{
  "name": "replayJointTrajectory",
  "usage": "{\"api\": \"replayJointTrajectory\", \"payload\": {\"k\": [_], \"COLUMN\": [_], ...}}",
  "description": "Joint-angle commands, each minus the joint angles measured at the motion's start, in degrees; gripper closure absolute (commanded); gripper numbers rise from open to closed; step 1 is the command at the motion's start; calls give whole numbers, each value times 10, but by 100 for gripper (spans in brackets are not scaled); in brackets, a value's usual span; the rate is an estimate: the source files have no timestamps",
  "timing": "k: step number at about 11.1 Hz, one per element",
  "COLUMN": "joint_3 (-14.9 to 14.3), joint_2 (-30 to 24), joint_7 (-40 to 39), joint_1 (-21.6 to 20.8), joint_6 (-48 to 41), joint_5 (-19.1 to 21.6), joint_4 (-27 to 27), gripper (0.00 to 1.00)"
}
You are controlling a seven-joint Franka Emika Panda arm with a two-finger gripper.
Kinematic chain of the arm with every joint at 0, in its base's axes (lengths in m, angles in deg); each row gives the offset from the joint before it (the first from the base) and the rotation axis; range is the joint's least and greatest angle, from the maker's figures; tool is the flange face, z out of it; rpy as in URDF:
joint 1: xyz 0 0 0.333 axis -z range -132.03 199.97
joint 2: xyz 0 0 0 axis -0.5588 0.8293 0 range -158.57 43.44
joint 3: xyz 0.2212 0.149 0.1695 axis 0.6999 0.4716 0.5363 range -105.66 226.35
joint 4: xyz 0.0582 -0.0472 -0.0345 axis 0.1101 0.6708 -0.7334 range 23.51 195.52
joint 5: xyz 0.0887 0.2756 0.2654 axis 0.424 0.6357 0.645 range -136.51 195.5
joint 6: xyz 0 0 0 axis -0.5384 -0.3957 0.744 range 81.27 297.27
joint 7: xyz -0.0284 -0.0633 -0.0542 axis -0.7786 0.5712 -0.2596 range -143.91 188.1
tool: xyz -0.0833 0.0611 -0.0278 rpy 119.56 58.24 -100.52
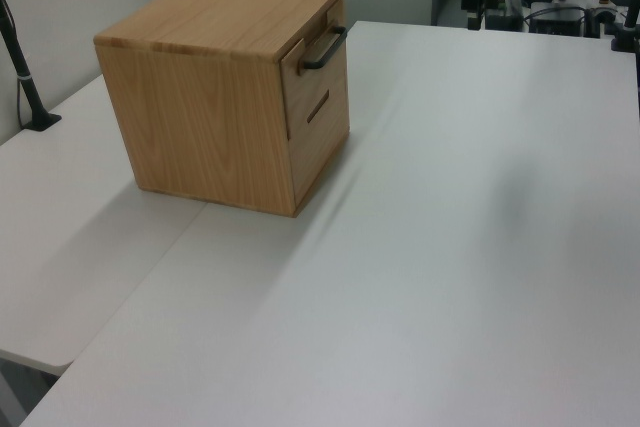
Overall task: Open the drawer by sliding it
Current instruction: 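Move the gripper toward the black handle of the upper drawer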
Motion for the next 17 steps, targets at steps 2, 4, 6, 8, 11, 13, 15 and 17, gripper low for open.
{"api": "replayJointTrajectory", "payload": {"k": [2, 4, 6, 8, 11, 13, 15, 17], "joint_3": [-4, -4, -4, -4, -4, -4, -4, -4], "joint_2": [-7, -7, -7, -7, -7, -5, -4, 2], "joint_7": [-13, -13, -13, -13, -13, -8, 8, 129], "joint_1": [6, 4, 3, 3, 3, 3, 4, 3], "joint_6": [8, 8, 9, 9, 9, 10, 36, 95], "joint_5": [32, 33, 33, 33, 33, 37, 75, 95], "joint_4": [-3, -2, 2, 2, 2, 2, 2, 8], "gripper": [0, 0, 0, 0, 0, 0, 0, 0]}}
